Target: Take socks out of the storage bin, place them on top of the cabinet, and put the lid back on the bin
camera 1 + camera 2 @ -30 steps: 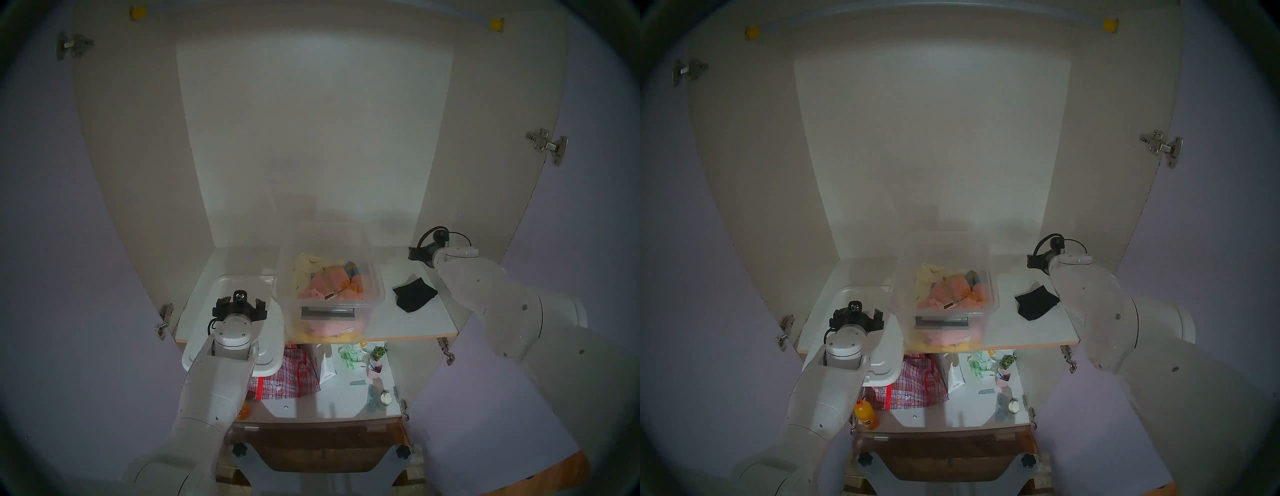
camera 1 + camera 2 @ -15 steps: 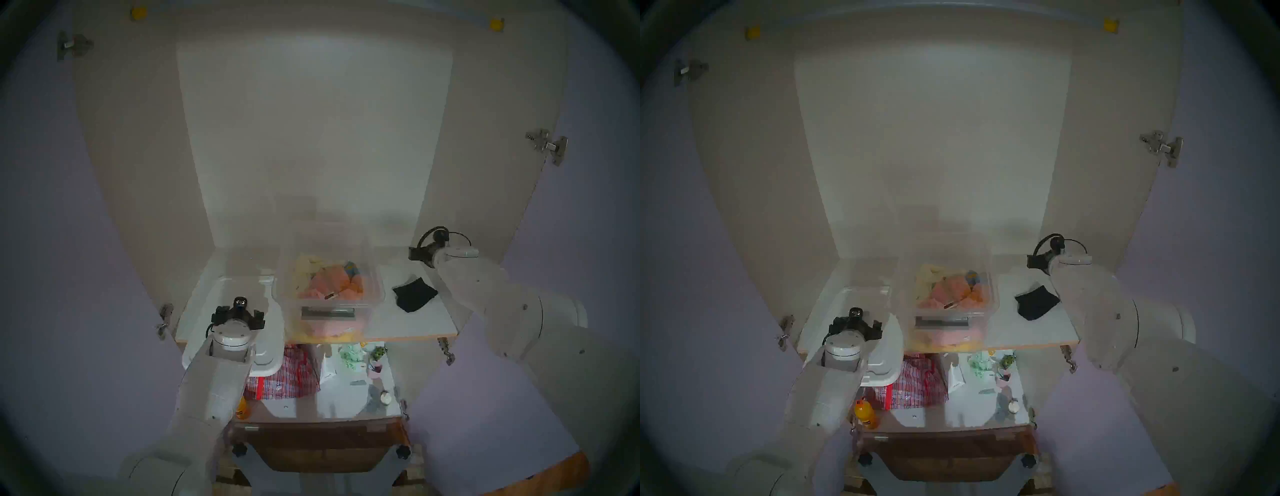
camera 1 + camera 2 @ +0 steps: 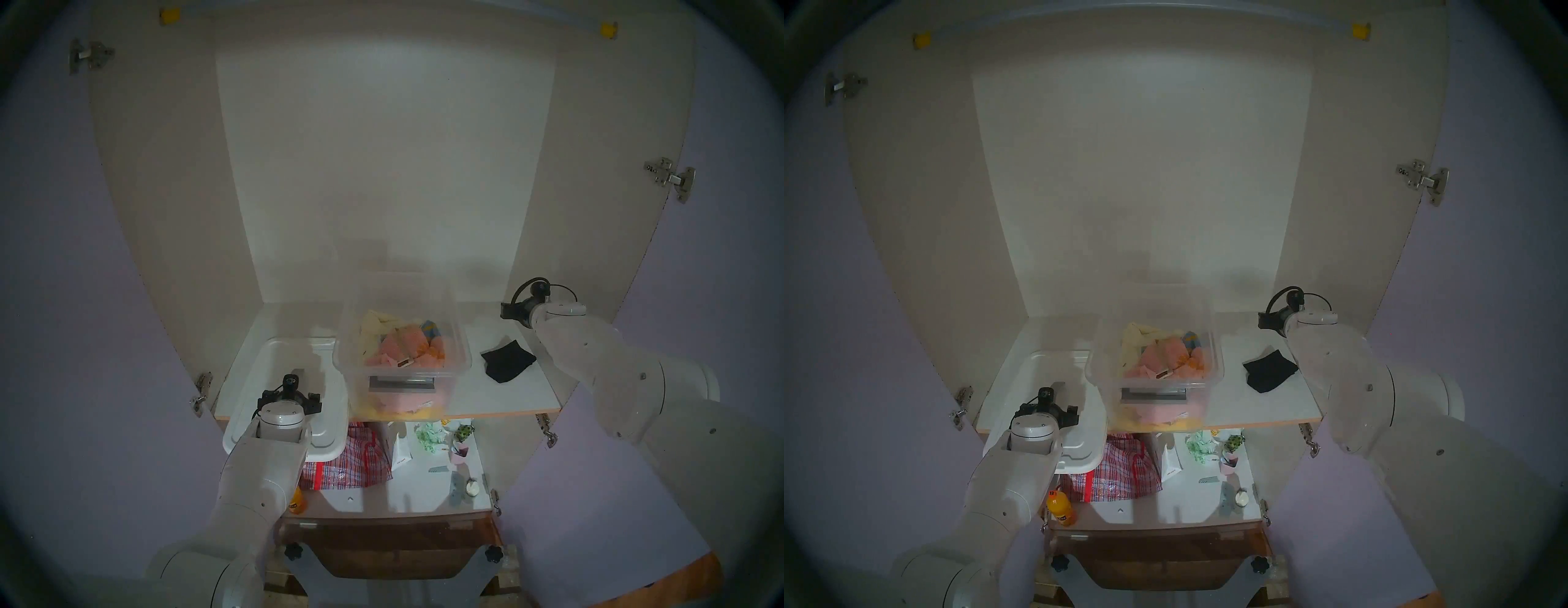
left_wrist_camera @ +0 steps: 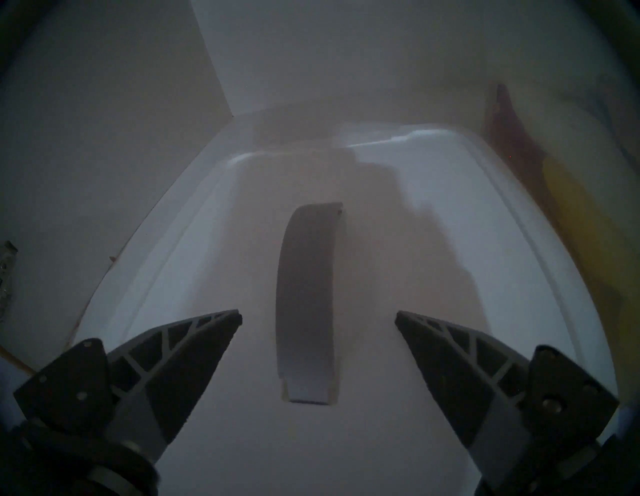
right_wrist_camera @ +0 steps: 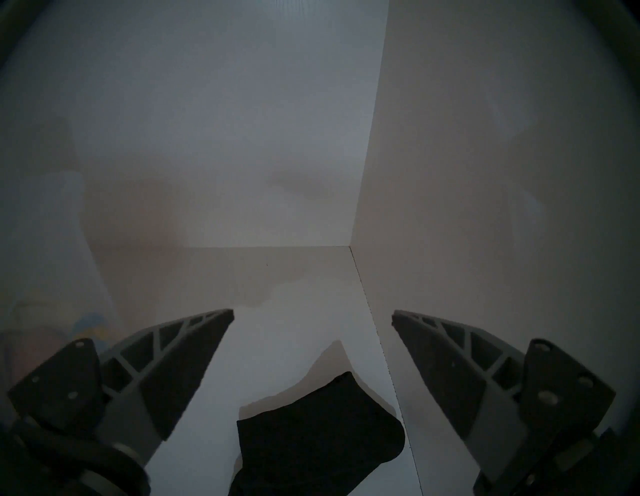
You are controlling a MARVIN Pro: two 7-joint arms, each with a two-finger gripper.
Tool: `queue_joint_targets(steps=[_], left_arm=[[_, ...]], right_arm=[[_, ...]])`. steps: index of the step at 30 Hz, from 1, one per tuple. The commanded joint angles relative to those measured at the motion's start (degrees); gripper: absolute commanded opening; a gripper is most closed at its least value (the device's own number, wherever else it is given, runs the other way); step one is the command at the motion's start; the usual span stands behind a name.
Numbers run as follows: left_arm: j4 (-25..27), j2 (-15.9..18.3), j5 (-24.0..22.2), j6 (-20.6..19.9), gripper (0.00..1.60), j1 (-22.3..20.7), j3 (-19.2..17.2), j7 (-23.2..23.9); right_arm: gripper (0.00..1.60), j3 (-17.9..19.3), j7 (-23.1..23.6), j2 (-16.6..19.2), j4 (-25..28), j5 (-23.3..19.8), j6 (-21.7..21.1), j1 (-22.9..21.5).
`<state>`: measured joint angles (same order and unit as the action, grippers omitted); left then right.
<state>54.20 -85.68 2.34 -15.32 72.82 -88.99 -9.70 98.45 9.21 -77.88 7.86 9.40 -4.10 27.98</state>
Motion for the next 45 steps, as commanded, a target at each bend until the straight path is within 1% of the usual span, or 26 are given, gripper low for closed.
queue_joint_targets(steps=[1, 4, 7, 8, 9, 10, 11, 12, 13, 20, 30, 33, 39, 41, 42, 44, 45], left_arm=[[-0.50, 0.38, 0.40, 2.61, 1.60, -2.11, 0.20, -0.13], [-2.24, 0.52, 0.91, 4.16, 1.60, -2.65, 0.62, -0.48], [-3.50, 0.57, 1.00, 4.54, 1.60, -3.06, 0.78, -0.42], [-4.15, 0.55, 0.88, 4.63, 1.26, -3.30, 0.74, -0.25], [-4.90, 0.59, 0.93, 4.80, 0.75, -3.54, 0.87, -0.31], [-5.65, 0.71, 1.25, 5.24, 0.75, -3.71, 1.18, -0.42], [-6.28, 0.75, 1.19, 5.72, 0.61, -3.84, 1.28, -0.22], [-6.77, 0.76, 1.26, 6.23, 0.21, -3.95, 1.41, -0.38], [-7.24, 0.77, 1.21, 6.75, 0.00, -4.15, 1.60, -0.28], [-5.91, 0.37, 0.91, 9.65, 0.00, -4.59, 1.63, -1.20], [-2.33, -0.25, 0.36, 13.13, 0.00, -4.38, 0.35, -4.61], [-1.57, -0.36, 0.97, 14.00, 0.00, -3.94, 0.55, -5.53], [-0.35, 0.29, 5.67, 17.83, 0.00, -3.02, 3.68, -10.82], [-0.13, 1.11, 8.32, 18.91, 0.00, -2.65, 5.98, -13.12], [-0.04, 1.12, 8.85, 19.66, 0.00, -2.52, 6.58, -14.36], [0.15, 1.82, 12.29, 20.65, 0.00, -2.45, 8.80, -17.05], [0.38, 2.05, 13.28, 20.92, 0.00, -2.49, 9.65, -18.02]], right_arm=[[1.60, -0.11, 0.04, 0.14, 1.11, 0.08, 1.11, -1.93], [1.60, -0.11, 0.04, 0.14, 1.10, 0.09, 1.11, -1.93], [1.60, -0.11, 0.04, 0.14, 1.09, 0.09, 1.12, -1.93], [1.60, -0.11, 0.04, 0.14, 1.09, 0.09, 1.13, -1.94], [1.60, -0.10, 0.04, 0.14, 1.09, 0.10, 1.13, -1.94], [1.60, -0.10, 0.04, 0.14, 1.08, 0.10, 1.14, -1.94], [1.60, -0.10, 0.04, 0.14, 1.08, 0.10, 1.14, -1.94], [1.60, -0.10, 0.04, 0.14, 1.08, 0.10, 1.14, -1.94], [1.60, -0.10, 0.04, 0.14, 1.08, 0.10, 1.13, -1.94], [1.60, -0.09, 0.03, 0.14, 1.09, 0.09, 1.09, -1.93], [1.60, -0.08, 0.02, 0.13, 1.11, 0.09, 1.02, -1.92], [1.60, -0.09, 0.02, 0.13, 1.10, 0.09, 1.03, -1.93], [1.60, -0.08, 0.01, 0.13, 1.12, 0.08, 0.96, -1.92], [1.60, -0.07, 0.01, 0.13, 1.12, 0.08, 0.94, -1.91], [1.60, -0.08, 0.01, 0.13, 1.12, 0.09, 0.95, -1.92], [1.60, -0.08, 0.01, 0.13, 1.11, 0.09, 0.96, -1.92], [1.60, -0.08, 0.01, 0.13, 1.11, 0.09, 0.96, -1.92]])
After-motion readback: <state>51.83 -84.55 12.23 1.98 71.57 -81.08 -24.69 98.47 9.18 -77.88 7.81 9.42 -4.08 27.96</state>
